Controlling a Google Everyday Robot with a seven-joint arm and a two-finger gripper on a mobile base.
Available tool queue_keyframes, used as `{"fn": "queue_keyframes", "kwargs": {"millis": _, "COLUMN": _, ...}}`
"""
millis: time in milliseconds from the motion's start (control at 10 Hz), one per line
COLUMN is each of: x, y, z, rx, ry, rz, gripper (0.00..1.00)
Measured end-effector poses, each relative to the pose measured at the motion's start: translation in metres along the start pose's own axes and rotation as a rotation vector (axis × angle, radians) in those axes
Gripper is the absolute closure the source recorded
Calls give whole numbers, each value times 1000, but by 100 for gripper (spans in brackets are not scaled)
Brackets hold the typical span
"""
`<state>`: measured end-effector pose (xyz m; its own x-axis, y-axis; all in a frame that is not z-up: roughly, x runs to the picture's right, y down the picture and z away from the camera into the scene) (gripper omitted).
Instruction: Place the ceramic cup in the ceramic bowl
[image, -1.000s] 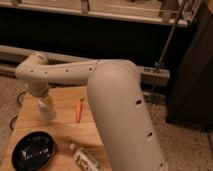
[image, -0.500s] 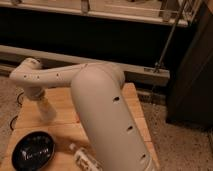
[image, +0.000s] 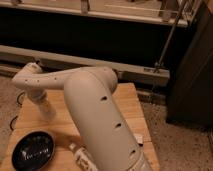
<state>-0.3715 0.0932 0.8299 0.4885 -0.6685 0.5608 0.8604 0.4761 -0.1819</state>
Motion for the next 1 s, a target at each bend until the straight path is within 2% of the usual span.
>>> {"fn": "queue_keyframes", "kwargs": {"millis": 300, "x": 5, "y": 8, "z": 5, "rx": -14, "ry": -5, "rz": -11, "gripper": 99}}
{"fn": "queue_keyframes", "kwargs": {"millis": 700, "x": 17, "y": 21, "z": 4, "rx": -20, "ry": -84, "rz": 19, "gripper": 99}}
{"fn": "queue_keyframes", "kwargs": {"millis": 900, "x": 30, "y": 34, "z": -7, "rx": -14, "ry": -83, "rz": 21, "gripper": 99}}
{"fn": "queue_keyframes", "kwargs": {"millis": 1000, "x": 34, "y": 41, "z": -20, "rx": 4, "ry": -75, "rz": 12, "gripper": 99}}
